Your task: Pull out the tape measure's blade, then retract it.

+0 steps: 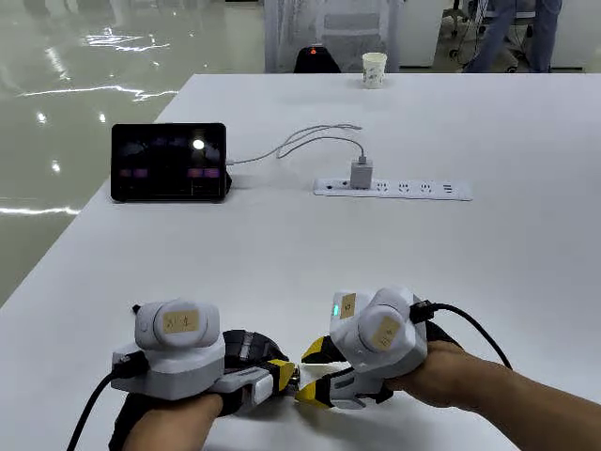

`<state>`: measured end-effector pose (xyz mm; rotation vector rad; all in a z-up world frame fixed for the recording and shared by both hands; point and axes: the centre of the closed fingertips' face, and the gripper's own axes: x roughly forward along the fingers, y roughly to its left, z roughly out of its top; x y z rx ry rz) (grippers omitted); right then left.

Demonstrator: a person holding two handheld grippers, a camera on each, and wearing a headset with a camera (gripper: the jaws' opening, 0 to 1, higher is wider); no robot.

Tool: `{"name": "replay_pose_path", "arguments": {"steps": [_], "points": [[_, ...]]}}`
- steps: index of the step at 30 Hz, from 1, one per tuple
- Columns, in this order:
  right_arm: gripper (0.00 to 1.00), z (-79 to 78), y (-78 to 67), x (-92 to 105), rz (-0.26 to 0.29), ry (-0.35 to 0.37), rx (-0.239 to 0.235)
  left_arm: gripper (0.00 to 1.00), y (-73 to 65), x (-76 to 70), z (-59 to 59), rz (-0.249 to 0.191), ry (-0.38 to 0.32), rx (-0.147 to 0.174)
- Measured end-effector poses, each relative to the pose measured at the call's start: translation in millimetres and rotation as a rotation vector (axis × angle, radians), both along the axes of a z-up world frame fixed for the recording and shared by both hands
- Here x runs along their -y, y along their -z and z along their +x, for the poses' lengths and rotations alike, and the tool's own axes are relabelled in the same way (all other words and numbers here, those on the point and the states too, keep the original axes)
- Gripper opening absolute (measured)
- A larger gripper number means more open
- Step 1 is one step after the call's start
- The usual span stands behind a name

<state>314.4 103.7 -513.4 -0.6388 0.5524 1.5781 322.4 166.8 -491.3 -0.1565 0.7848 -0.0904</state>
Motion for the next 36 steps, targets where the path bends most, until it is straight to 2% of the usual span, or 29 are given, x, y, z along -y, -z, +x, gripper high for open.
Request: {"name": "replay_pose_path", "arguments": {"steps": [16,26,32,36], "points": [[0.36,0.8,-15.8,24.4,0.036,0.115,0.012,0.74,-10.6,5.8,-11.2,0.018,0.088,0.053],[0.46,-1.1,-22.0,44.2,0.064,0.212,0.002,0.77,-12.1,12.3,-20.0,0.031,0.169,0.069],[0.51,-1.9,-25.2,59.1,0.079,0.262,0.004,0.79,-14.1,11.5,-24.7,0.042,0.191,0.088],[0.52,-0.5,-28.6,68.4,0.093,0.305,0.004,0.79,-15.8,10.6,-27.1,0.049,0.2,0.088]]}}
